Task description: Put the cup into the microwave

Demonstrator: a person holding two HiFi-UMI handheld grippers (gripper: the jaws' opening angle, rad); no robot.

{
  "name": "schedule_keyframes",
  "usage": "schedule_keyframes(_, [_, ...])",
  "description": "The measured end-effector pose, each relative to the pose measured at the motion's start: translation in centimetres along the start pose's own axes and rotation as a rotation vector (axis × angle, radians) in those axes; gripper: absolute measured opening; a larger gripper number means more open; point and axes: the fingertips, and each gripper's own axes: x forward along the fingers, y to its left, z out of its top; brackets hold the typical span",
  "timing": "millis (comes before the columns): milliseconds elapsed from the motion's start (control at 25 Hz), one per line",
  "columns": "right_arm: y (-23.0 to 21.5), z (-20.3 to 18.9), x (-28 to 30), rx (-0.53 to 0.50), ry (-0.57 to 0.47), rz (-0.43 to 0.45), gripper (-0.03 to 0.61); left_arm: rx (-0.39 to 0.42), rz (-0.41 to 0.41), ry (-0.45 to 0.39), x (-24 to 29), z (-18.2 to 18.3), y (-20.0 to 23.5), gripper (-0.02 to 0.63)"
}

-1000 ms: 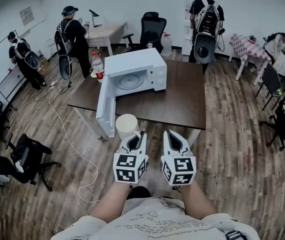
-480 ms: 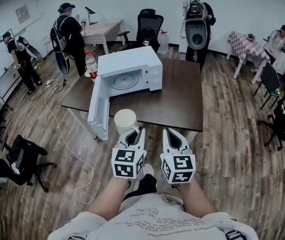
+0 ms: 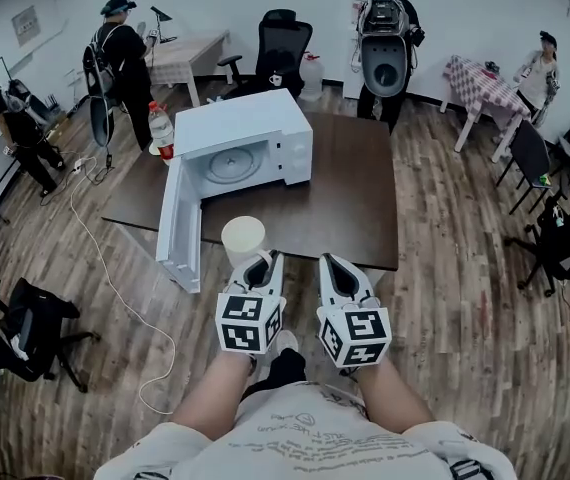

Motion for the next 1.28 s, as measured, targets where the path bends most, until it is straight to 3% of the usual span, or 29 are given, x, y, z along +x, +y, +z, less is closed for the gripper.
schedule_keyframes(600, [-4.1, 0.7, 10.5, -0.053, 0.020, -0.072, 0.009, -0.053, -0.026, 0.004, 8.7, 1.2, 5.2, 0.032])
schedule_keyframes(960, [-5.0, 1.4, 18.6, -0.053, 0.002, 0.017, 0.009, -0.065, -0.060, 0.009, 14.8, 1.2, 9.2, 0.032])
schedule_keyframes(1160, [-5.5, 1.5, 23.0, -0.071, 0.018, 0.022, 0.009, -0.048, -0.081, -0.002, 17.6, 1.6, 11.3, 0.031])
schedule_keyframes(1280, [-6.0, 1.5, 24.7, -0.032, 0.012, 0.024, 0.009, -0.022, -0.090, -0.014, 19.0, 1.7, 12.3, 0.031])
